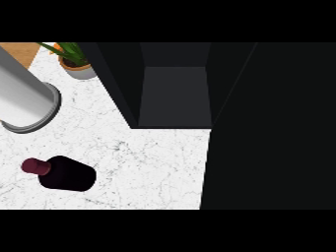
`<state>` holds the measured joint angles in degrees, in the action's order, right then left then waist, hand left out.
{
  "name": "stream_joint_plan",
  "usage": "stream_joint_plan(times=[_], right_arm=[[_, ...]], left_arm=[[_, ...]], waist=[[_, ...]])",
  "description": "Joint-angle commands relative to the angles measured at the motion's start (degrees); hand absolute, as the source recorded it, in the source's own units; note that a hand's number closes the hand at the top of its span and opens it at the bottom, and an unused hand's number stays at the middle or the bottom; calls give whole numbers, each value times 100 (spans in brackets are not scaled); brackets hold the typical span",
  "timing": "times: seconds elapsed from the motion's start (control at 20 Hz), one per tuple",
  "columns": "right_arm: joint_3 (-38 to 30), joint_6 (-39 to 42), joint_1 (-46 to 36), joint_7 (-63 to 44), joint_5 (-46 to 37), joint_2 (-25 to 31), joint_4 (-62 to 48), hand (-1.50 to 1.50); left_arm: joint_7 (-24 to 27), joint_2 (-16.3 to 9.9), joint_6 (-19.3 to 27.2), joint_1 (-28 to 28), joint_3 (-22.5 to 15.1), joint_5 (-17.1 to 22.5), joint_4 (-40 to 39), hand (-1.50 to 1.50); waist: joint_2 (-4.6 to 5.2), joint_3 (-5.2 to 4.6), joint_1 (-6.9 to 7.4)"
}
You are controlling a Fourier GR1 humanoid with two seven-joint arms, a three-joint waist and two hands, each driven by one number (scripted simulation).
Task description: Pick up the wine, place it into the cabinet and close the cabinet
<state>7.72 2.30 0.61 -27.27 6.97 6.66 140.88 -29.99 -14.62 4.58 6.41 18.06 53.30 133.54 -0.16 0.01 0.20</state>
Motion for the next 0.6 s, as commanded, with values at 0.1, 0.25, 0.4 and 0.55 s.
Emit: stream_joint_plan(times=[0.1, 0.25, 0.4, 0.55], right_arm=[[-219, -193, -422, -599, 279, -8, 425, -150], [-79, -44, -129, -426, 160, 1, 567, -150], [49, -51, -72, -527, 198, -84, 665, -150], [140, -238, -546, -815, 35, -144, 544, -150]], left_arm=[[349, 157, -602, 276, 296, -207, -86, -150], [539, 216, -902, 555, 540, -268, -278, -150], [576, 238, -877, 569, 700, -423, -450, -150], [574, -69, -987, 271, 1065, -312, -1073, -150]], waist=[[8, -4, 4], [4, -4, 0], [4, -3, -12], [9, -4, -16]])
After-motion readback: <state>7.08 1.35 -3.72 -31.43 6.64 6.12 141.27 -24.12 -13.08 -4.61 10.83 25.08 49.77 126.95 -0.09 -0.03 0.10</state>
